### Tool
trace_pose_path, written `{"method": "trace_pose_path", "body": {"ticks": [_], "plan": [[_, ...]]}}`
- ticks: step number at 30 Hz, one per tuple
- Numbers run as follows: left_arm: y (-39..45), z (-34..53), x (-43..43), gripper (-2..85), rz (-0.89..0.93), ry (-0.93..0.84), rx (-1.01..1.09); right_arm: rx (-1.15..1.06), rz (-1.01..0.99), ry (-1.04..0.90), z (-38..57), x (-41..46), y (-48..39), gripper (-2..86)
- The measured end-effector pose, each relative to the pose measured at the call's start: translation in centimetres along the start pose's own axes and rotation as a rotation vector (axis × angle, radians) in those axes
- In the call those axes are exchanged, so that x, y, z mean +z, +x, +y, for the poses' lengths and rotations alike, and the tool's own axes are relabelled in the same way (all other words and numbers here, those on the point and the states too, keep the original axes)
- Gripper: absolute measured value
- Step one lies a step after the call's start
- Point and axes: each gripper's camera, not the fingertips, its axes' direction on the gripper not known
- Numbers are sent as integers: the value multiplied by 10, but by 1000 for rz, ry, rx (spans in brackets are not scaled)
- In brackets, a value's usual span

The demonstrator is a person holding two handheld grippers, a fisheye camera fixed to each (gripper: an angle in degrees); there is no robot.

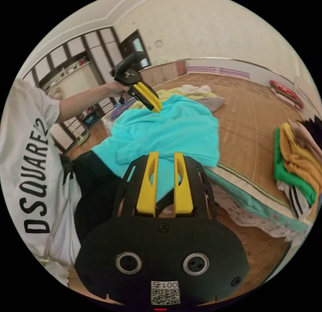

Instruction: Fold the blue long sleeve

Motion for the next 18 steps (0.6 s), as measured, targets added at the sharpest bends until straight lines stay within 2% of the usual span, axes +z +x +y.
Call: {"method": "trace_pose_path", "body": {"ticks": [3, 7, 11, 18], "plan": [[37, 68, 16, 68, -3, -121, 6, -139, -111, -88, -26, 30, -66, 93], [63, 131, 46, 82, 120, -189, -62, -319, -185, -279, -55, 101, -154, 113], [74, 145, 62, 84, 136, -148, -120, -500, -22, -511, -71, 170, -222, 116], [72, 152, 68, 61, 125, -123, -137, -605, 99, -683, -77, 226, -279, 95]]}}
